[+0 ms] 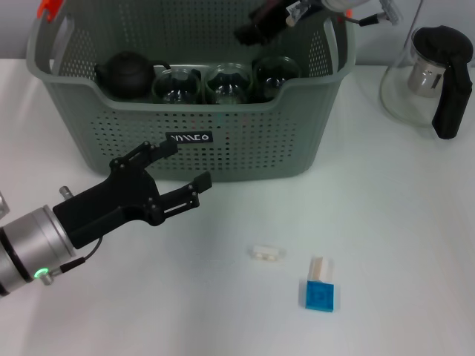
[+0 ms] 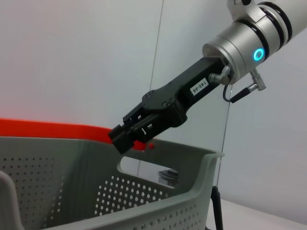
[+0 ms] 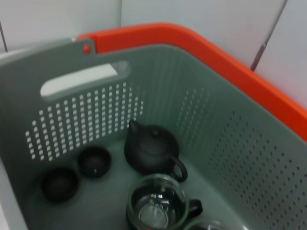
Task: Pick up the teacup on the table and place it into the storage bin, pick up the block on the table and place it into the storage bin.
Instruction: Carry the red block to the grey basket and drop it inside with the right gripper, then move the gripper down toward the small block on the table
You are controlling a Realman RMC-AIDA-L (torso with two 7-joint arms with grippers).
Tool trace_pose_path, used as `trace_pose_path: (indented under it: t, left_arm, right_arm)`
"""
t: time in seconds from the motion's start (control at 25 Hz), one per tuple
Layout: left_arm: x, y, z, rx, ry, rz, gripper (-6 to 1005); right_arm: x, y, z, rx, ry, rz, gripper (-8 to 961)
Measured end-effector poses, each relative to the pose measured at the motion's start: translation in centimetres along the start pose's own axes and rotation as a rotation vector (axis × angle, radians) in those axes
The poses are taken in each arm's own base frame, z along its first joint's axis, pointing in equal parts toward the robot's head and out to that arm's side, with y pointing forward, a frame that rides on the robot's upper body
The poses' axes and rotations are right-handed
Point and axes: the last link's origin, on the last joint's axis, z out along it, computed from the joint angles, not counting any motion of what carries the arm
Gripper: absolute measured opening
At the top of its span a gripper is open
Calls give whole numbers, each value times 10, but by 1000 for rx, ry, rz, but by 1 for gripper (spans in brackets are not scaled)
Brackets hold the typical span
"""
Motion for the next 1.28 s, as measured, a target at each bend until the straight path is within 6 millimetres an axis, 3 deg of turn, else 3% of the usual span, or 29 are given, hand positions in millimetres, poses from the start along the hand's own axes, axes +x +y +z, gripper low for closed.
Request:
trace_pose_path:
  t: [0.16,0.28,0.4,0.6,0.8,1.28]
  left_arm:
    - [-1,0,-2,7,1,-3,874]
    - [0,-2,-3,22,9,-7,874]
    - [0,-4,-6,26,1,0,874]
    - [-8,-1,-17,-33,-102,49,874]
    - [-16,11,-27,-155,-197,75,874]
    - [-12,4,-32,-98,-167,69,874]
  right_arm:
    - [-3,-4,-19,-4,-84,19,397]
    - [5,3,-48,-73,-125,32,524]
    - [34,16,-86,-180,-115,19,613]
    - [86,30,-116,-259,-57,-42,762]
    - [118,41,-113,-328,-27,-42,922]
    - [160,63,-72,-487,57,-154,918]
